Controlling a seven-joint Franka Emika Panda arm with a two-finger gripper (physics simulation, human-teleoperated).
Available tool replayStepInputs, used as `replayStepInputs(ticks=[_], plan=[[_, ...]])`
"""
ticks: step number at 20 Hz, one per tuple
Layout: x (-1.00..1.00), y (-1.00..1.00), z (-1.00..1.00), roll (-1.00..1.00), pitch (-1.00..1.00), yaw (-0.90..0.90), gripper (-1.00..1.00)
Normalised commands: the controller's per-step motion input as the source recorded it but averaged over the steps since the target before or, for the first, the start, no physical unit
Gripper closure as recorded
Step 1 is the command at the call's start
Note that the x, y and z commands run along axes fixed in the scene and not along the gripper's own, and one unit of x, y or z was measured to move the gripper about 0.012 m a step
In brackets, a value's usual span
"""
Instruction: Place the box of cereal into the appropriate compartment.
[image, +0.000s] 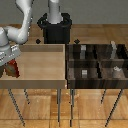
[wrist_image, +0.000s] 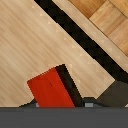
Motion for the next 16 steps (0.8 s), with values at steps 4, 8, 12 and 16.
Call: replayStepInputs(ticks=[4, 8, 12, 16], plan=[[0.00, 0.00, 0.50, 0.00, 0.00, 0.00, 1.00], [0.00, 0.00, 1.00, 0.00, 0.00, 0.00, 1.00], [-0.62, 0.00, 0.25, 0.00, 0.00, 0.00, 1.00], [-1.00, 0.00, 0.00, 0.00, 0.00, 0.00, 1.00]])
